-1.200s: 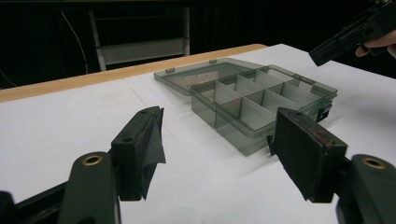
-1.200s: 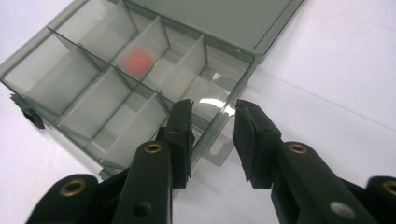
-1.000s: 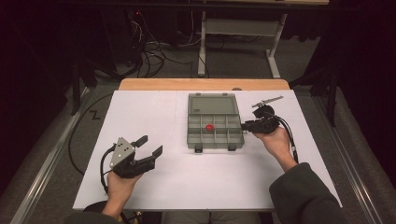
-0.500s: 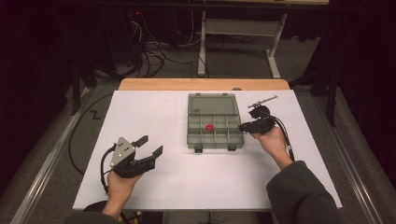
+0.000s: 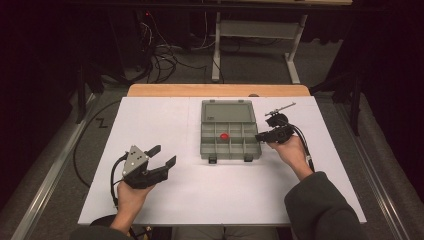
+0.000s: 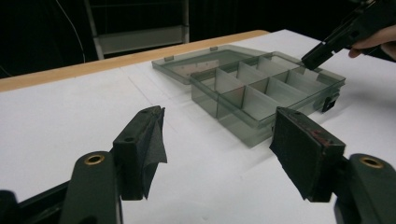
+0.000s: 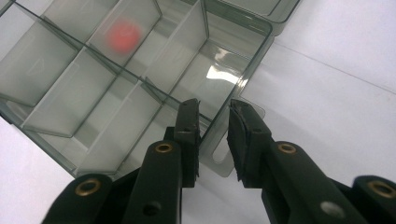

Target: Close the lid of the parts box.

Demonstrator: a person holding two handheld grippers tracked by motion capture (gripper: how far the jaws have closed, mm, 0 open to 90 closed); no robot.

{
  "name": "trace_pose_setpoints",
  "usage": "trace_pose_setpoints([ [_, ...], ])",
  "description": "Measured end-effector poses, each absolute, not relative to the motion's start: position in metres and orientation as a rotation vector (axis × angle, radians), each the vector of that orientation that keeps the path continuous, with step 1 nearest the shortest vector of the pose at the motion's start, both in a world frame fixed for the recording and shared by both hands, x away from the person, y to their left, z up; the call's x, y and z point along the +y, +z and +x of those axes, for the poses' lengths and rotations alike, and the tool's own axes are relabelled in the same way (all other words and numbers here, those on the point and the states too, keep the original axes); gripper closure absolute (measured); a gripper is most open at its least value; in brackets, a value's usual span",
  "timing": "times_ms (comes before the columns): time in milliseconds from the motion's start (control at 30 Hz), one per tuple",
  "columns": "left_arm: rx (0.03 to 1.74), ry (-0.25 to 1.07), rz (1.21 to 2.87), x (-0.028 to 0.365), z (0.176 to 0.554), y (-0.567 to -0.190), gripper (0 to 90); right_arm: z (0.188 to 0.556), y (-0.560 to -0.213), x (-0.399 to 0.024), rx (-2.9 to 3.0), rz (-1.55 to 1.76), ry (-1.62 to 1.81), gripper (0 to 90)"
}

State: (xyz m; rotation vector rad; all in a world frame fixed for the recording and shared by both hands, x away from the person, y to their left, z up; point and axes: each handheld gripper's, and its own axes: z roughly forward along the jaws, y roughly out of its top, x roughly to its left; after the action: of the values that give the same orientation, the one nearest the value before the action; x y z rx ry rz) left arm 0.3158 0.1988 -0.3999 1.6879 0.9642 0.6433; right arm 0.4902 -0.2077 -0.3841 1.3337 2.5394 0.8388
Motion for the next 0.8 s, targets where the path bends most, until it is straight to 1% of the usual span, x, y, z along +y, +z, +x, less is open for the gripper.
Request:
trace_pose_setpoints([
  [267, 0.963, 0.645, 1.697, 0.196, 0.323, -0.401, 34.4, 0.489, -0.384, -0.206, 2.530, 1.322, 0.822, 75.7],
  [433, 0.977, 0.621, 1.697, 0.193, 0.334, -0.400, 34.4, 0.488, -0.385, -0.206, 2.526, 1.328, 0.829, 75.7],
  [600, 0.978, 0.641, 1.692, 0.190, 0.341, -0.395, 35.1, 0.488, -0.385, -0.206, 2.524, 1.326, 0.832, 75.7],
  [800, 0.972, 0.632, 1.698, 0.184, 0.351, -0.393, 35.3, 0.488, -0.385, -0.207, 2.524, 1.327, 0.834, 75.7],
])
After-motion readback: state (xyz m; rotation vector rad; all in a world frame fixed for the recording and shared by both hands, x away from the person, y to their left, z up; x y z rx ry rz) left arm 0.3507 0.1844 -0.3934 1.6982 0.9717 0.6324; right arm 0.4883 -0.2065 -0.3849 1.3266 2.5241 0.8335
